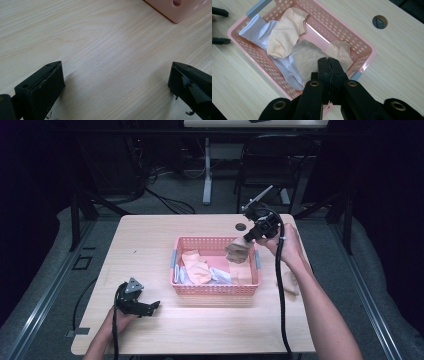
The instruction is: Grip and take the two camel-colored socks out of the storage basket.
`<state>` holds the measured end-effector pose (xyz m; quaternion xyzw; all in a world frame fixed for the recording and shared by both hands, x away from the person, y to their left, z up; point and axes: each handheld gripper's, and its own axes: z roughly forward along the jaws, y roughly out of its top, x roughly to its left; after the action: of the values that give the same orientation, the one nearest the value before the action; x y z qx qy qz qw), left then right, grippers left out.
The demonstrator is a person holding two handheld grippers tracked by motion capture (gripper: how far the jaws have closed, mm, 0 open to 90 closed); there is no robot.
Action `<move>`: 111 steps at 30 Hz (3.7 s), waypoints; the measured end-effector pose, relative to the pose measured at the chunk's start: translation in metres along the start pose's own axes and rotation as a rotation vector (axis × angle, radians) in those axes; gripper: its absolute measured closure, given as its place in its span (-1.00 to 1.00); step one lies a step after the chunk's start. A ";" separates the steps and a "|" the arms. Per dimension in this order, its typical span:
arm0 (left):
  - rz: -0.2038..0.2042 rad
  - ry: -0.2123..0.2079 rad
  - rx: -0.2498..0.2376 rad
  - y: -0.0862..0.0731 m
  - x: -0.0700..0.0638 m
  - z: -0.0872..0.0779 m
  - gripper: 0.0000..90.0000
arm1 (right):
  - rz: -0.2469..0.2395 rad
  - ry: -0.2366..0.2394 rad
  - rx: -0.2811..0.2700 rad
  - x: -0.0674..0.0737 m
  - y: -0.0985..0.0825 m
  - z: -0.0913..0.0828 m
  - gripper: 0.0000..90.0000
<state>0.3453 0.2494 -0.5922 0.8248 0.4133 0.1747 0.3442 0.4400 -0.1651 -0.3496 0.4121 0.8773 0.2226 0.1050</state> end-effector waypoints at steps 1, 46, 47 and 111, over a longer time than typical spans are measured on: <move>0.002 0.000 -0.001 0.000 0.000 0.000 -0.99 | 0.008 0.001 0.001 -0.001 0.000 -0.003 0.99; 0.005 -0.002 -0.002 0.000 0.000 0.000 -0.99 | 0.189 -0.148 0.229 -0.082 -0.040 -0.021 0.99; 0.006 -0.002 -0.001 0.000 0.000 0.000 -0.99 | 0.192 -0.141 0.233 -0.083 -0.042 -0.016 0.99; 0.006 -0.001 -0.002 0.000 0.000 0.000 -0.99 | 0.193 -0.012 0.163 -0.061 -0.133 0.044 -0.74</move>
<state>0.3456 0.2494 -0.5922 0.8257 0.4106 0.1754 0.3447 0.4051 -0.2734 -0.4516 0.5030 0.8481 0.1572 0.0548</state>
